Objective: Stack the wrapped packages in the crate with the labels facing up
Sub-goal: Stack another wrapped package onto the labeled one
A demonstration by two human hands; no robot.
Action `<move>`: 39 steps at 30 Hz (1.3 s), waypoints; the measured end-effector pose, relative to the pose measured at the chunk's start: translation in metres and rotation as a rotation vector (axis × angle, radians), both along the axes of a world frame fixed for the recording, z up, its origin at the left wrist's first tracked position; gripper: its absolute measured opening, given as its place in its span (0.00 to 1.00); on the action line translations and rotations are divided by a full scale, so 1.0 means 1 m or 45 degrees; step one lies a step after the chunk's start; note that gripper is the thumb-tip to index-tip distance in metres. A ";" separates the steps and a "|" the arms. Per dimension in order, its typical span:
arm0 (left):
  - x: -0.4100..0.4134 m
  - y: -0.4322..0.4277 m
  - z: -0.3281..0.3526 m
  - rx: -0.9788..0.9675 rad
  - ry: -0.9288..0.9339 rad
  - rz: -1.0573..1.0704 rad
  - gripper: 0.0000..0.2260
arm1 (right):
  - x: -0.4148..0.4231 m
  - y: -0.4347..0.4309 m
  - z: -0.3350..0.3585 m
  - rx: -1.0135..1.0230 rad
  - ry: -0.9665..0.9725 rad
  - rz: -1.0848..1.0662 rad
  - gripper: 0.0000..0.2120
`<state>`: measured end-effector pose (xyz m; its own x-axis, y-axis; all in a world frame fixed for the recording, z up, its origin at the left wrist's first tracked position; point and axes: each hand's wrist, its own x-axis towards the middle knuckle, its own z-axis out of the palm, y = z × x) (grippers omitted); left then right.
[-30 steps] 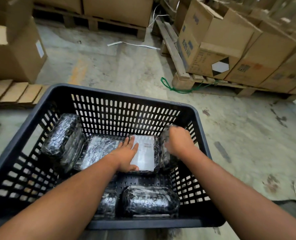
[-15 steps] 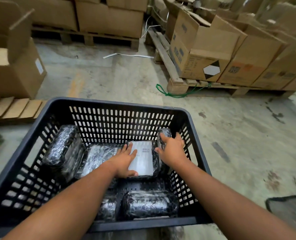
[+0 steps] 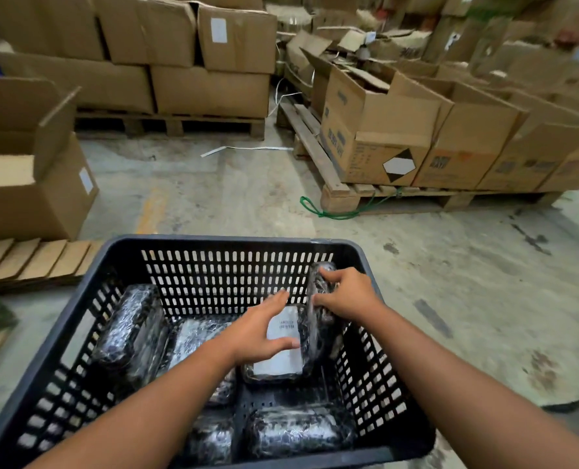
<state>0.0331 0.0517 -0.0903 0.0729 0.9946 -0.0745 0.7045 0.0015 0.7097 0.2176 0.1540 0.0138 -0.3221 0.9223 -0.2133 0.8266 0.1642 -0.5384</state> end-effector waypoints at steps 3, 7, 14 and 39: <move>0.016 -0.002 0.026 0.147 -0.181 0.022 0.54 | -0.004 0.007 0.024 -0.137 0.285 -0.092 0.31; 0.025 -0.003 0.055 0.362 -0.270 0.054 0.53 | -0.012 0.009 0.048 -0.488 0.700 -0.137 0.26; -0.008 -0.026 0.092 0.505 -0.547 0.155 0.44 | -0.016 0.013 0.061 -0.664 0.845 0.043 0.29; -0.021 -0.010 0.029 -0.370 -0.268 0.249 0.54 | 0.000 -0.003 -0.043 -0.625 0.418 0.332 0.56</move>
<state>0.0117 0.0422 -0.0613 -0.0718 0.9308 -0.3583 0.5108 0.3429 0.7884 0.2178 0.1507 -0.0288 -0.6428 0.6253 -0.4425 0.5720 0.0076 -0.8202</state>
